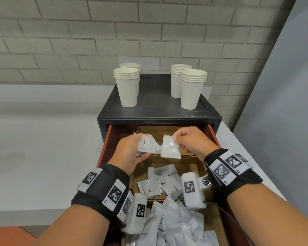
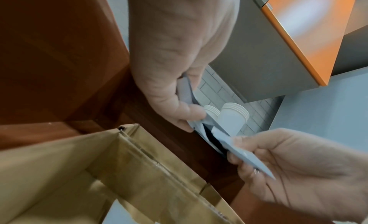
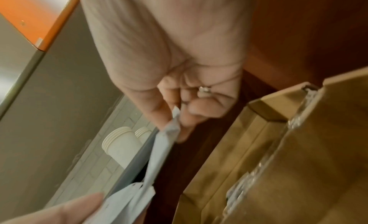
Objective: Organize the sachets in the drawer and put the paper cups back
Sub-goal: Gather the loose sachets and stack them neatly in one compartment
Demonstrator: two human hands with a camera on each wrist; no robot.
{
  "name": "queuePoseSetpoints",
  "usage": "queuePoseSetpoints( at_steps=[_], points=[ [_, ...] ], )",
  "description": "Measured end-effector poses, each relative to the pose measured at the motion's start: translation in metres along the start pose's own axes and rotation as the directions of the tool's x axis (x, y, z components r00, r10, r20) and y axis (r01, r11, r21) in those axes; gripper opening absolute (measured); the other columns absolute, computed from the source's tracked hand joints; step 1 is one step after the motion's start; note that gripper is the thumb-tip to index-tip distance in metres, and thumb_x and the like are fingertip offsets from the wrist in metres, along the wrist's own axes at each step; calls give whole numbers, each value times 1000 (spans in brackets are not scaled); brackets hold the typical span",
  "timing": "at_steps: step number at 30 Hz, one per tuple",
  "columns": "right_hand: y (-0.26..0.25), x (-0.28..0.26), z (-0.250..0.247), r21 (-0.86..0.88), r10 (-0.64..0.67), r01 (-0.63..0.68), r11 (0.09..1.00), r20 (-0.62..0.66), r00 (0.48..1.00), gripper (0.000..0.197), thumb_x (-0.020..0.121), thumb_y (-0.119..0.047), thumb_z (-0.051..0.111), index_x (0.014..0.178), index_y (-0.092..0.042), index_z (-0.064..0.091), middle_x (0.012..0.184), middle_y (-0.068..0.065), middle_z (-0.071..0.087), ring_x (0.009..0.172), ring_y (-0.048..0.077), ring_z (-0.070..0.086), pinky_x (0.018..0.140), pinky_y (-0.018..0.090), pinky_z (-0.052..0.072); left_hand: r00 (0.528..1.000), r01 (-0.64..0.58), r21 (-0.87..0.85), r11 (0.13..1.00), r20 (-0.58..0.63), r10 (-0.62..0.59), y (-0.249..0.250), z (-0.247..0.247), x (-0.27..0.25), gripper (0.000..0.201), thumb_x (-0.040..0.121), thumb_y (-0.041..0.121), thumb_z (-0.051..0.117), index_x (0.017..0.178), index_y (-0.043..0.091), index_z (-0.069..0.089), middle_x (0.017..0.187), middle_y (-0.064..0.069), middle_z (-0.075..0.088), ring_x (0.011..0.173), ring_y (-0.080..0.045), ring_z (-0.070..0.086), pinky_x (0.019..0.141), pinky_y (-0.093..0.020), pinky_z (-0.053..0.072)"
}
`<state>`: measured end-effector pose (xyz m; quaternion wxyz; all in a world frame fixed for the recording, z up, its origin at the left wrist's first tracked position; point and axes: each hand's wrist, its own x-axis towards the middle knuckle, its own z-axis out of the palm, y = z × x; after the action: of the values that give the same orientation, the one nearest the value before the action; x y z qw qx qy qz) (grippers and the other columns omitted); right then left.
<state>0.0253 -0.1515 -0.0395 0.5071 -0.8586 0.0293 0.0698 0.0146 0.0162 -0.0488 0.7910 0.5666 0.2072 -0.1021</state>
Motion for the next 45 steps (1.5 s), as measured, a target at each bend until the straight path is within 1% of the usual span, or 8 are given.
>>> queuePoseSetpoints(
  at_steps=[9, 13, 22, 27, 34, 39, 43, 45],
  points=[
    [-3, -1, 24, 27, -164, 162, 986, 112, 980, 8, 87, -16, 64, 95, -17, 62, 81, -5, 60, 70, 6, 54, 57, 17, 43, 997, -7, 114, 993, 78, -1, -5, 3, -1, 12, 97, 20, 50, 92, 13, 58, 95, -11, 62, 87, -24, 62, 73, -36, 54],
    [0, -3, 26, -16, -173, 179, 984, 180, 968, 13, 87, -13, 64, 77, -17, 58, 80, -13, 60, 68, 3, 54, 52, 11, 42, 992, -37, 190, 981, 127, 13, -8, 4, -2, 24, 97, 22, 49, 113, 13, 64, 109, -12, 60, 95, -25, 62, 70, -34, 56],
    [0, -7, 8, -192, -59, 129, 973, 333, 941, 15, 86, -6, 58, 80, -15, 69, 83, -5, 64, 77, 6, 57, 72, 20, 46, 977, -204, 224, 953, 102, 186, -2, -2, 1, 33, 98, 8, 43, 115, 32, 57, 121, 1, 54, 104, -18, 58, 76, -27, 55],
    [-1, -4, 14, -32, -45, 49, 998, 104, 994, 8, 91, -18, 57, 94, -14, 64, 87, -1, 63, 77, 10, 56, 68, 19, 48, 964, -260, 305, 916, 130, 230, -3, 0, 2, 47, 95, 5, 50, 132, 33, 46, 120, 7, 46, 109, -21, 55, 70, -21, 55],
    [-14, -7, 20, 348, 27, -66, 935, 117, 993, 29, 97, -19, 45, 125, -20, 50, 113, 9, 63, 83, 13, 61, 59, 19, 49, 961, -272, 347, 897, 145, 236, -5, -1, 4, 39, 93, 8, 54, 124, 32, 49, 119, 5, 51, 106, -20, 57, 75, -24, 56],
    [-9, -4, 20, 181, -73, 70, 981, 14, 997, 33, 91, -5, 55, 120, -20, 51, 101, 11, 67, 68, 9, 61, 52, 15, 46, 976, -215, 275, 937, 89, 198, -6, 1, 7, 26, 96, 10, 49, 110, 31, 54, 113, 0, 56, 99, -21, 60, 75, -27, 57],
    [3, 4, 7, 229, 78, -41, 972, -154, 985, 29, 90, 3, 49, 114, -12, 56, 97, 12, 60, 59, 11, 53, 46, 15, 44, 980, -190, 171, 967, -29, 198, -3, -2, 12, 20, 98, 13, 47, 108, 29, 54, 100, 4, 62, 86, -19, 59, 77, -27, 54],
    [8, 8, 3, 241, 127, -76, 967, -203, 971, 32, 90, 1, 52, 119, -11, 55, 106, 12, 59, 73, 14, 58, 58, 18, 50, 976, -202, 158, 967, -55, 213, -4, -3, 13, 21, 98, 13, 47, 108, 29, 54, 97, 5, 61, 85, -18, 58, 70, -23, 53]
  ],
)
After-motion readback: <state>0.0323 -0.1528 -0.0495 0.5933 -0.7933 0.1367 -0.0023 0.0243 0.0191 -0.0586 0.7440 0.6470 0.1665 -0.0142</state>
